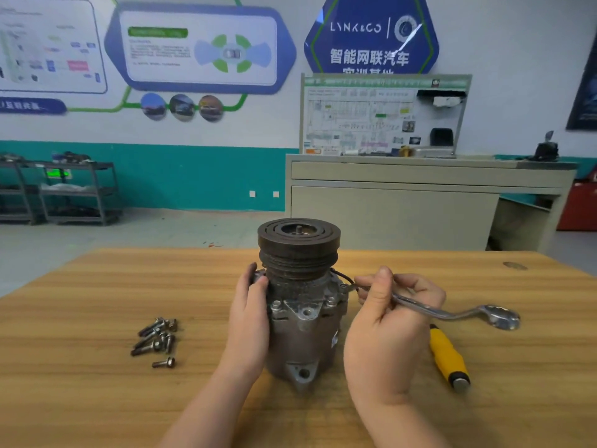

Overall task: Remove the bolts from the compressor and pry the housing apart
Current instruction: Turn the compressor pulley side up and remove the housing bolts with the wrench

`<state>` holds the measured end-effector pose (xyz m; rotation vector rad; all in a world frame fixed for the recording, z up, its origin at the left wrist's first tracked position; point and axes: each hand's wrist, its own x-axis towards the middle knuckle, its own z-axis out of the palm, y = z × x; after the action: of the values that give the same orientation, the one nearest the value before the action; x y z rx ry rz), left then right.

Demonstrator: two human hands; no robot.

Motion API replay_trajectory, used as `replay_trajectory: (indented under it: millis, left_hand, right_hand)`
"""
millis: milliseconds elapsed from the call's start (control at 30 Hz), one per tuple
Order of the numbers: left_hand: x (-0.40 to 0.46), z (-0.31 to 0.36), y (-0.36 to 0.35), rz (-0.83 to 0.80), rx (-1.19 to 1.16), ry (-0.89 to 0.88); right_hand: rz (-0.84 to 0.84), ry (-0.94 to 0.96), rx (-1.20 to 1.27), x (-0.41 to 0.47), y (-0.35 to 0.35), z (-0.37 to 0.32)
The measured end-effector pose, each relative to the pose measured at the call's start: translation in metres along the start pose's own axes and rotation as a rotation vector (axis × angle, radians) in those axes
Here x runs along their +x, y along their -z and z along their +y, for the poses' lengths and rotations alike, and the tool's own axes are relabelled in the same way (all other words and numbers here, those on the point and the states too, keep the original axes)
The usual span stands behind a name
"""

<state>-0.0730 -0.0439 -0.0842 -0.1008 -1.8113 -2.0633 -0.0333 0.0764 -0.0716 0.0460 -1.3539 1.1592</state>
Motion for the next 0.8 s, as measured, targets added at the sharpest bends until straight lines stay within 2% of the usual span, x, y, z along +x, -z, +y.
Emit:
replay_trajectory:
  millis: [167,300,400,467,533,600,667,733,800]
  left_hand:
    - [-0.001,0.000,0.001,-0.009,-0.009,0.008]
    - [0.000,-0.001,0.002,-0.029,-0.012,0.010]
    - [0.001,-0.003,0.001,-0.024,-0.010,0.007]
    - [0.001,-0.004,0.001,-0.022,-0.019,0.008]
    - [0.001,-0.004,0.000,-0.014,-0.013,0.000]
    - [0.003,-0.005,0.000,-0.006,-0.011,-0.007]
    - [0.004,-0.005,-0.001,-0.003,-0.009,-0.006]
    - [0.005,-0.006,-0.001,-0.001,-0.007,-0.008]
    - [0.004,-0.006,-0.001,0.001,-0.013,-0.016]
  right_hand:
    - [0.106,-0.125,0.037,0.001,-0.003,-0.005]
    - [0.140,-0.539,0.247,0.036,-0.005,0.014]
    - [-0.056,-0.921,0.499,0.066,-0.013,0.043]
    - [-0.279,-1.152,0.585,0.078,-0.020,0.056]
    - [-0.508,-1.289,0.589,0.086,-0.028,0.064]
    - [-0.684,-1.352,0.574,0.091,-0.035,0.068]
    - [-0.735,-1.386,0.602,0.095,-0.035,0.065]
    - [-0.640,-1.375,0.712,0.099,-0.028,0.058]
    - [-0.500,-1.242,0.817,0.099,-0.015,0.050]
